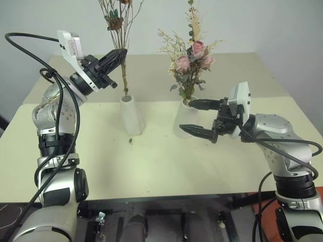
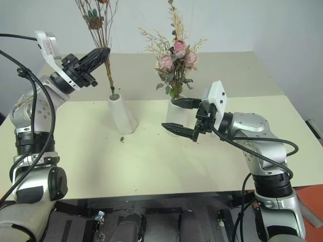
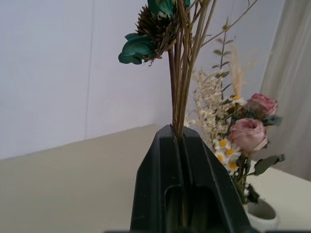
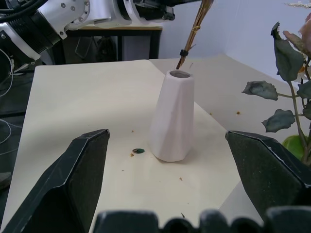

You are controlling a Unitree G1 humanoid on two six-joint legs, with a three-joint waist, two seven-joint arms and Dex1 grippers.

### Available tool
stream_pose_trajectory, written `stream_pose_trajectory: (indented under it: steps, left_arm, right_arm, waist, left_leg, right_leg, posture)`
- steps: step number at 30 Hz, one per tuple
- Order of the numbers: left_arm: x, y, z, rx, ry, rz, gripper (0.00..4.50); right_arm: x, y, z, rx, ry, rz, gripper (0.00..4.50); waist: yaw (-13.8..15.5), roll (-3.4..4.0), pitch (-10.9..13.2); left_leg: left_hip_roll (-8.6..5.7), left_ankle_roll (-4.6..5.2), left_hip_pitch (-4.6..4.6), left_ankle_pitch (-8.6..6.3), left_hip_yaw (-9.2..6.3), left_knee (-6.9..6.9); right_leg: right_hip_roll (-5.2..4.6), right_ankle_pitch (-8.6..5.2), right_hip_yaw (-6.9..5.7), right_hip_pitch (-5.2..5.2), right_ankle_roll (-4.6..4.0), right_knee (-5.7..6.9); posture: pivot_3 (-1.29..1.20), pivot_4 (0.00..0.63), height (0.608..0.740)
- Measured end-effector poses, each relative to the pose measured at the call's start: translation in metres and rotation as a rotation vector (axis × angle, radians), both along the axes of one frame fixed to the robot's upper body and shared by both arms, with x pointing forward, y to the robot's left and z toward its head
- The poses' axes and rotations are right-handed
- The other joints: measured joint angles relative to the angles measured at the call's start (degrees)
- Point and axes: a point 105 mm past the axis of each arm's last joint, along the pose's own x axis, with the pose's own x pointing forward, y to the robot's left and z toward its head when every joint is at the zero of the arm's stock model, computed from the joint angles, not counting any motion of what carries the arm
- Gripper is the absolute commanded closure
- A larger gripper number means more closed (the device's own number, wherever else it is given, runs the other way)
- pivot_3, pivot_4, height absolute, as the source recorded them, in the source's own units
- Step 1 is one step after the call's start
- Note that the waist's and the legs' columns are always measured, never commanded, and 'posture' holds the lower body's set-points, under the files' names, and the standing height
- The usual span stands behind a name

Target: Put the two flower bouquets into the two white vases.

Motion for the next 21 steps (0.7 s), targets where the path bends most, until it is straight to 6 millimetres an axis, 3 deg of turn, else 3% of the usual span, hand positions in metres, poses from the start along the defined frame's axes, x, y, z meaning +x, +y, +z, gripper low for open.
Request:
stream_pose_trajectory:
  steps: [15, 21]
  left_arm:
    - [0.008, -0.002, -0.018, 0.014, 0.031, -0.014, 4.48]
    - [0.008, -0.006, -0.034, 0.020, 0.060, -0.020, 4.48]
  right_arm:
    - [-0.003, 0.002, -0.001, 0.009, -0.001, -0.005, 0.00]
    - [-0.003, 0.002, -0.002, 0.013, 0.003, -0.008, 0.00]
  waist:
    - [0.02, 0.00, 0.00]
    - [-0.04, 0.00, 0.00]
  left_leg:
    - [0.00, 0.00, 0.00, 0.00, 0.00, 0.00]
    - [0.00, 0.01, 0.00, 0.00, 0.00, 0.00]
  right_leg:
    - [0.00, 0.00, 0.00, 0.00, 0.00, 0.00]
    - [0.00, 0.00, 0.00, 0.00, 0.00, 0.01]
  posture:
    - [0.00, 0.150, 0.740]
    - [0.00, 0.150, 0.740]
